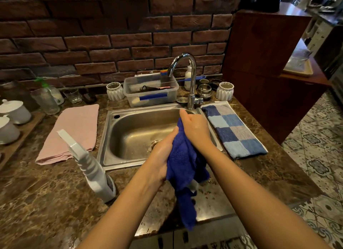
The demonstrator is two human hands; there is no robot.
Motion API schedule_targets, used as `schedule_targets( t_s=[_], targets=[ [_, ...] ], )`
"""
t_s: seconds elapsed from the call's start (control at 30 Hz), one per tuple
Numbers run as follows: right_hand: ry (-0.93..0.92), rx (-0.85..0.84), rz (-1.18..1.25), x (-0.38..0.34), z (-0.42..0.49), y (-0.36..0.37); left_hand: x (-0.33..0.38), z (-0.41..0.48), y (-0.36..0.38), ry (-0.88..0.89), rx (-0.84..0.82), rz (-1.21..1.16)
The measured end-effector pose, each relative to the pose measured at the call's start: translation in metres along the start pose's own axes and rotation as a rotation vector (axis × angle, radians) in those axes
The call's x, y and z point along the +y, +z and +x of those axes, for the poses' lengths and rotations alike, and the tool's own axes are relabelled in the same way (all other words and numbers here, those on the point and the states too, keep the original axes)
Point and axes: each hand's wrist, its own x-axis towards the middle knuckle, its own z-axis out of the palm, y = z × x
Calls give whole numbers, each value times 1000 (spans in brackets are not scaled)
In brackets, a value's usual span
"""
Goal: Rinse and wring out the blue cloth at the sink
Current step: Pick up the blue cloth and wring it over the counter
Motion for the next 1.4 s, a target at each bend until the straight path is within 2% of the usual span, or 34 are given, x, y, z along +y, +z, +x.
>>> schedule_targets(
  t_s=[0.07, 0.13, 0.23, 0.3, 0.43, 0.53, 0.67, 0.8, 0.87, 0.97, 1.03, 1.1, 1.2, 1.3, 1.4],
  targets=[
    [63, -72, 43, 1, 0, -9, 6, 0, -6, -11, -62, 0],
    [221, -176, 103, 2, 0, -22, 14, -4, -14, -12, -126, 45],
    [338, -304, 227, 9, 1, -44, 20, -5, -29, 45, -82, 284],
    [320, -418, 236, 17, 2, -55, 23, -1, -39, 129, 19, 405],
    [179, -716, 127, 36, 6, -69, 29, 2, -46, 317, 96, 595],
    [135, -797, -67, 43, 6, -70, 30, 6, -48, 407, 161, 729],
    [95, -593, -128, 46, -1, -65, 30, 5, -48, 406, 168, 723],
    [17, -176, -213, 44, -14, -43, 26, 4, -41, 344, 144, 517],
    [0, -21, -236, 35, -27, -26, 24, 8, -37, 337, 194, 409],
    [-138, -45, -135, 8, -49, 4, 17, 14, -26, 337, 285, 385],
    [-191, 22, -124, -5, -52, 17, 9, 13, -15, 348, 264, 389],
    [-102, 131, -79, -8, -39, 17, 2, 6, -4, 330, 210, 361],
    [21, 140, -2, -5, -26, 10, 1, -1, 3, 324, 207, 370],
    [-111, 98, -91, -15, -48, 16, 12, 5, -5, 390, 243, 340],
    [-186, 156, -203, -28, -60, 23, 14, 6, -4, 376, 235, 281]
  ],
)
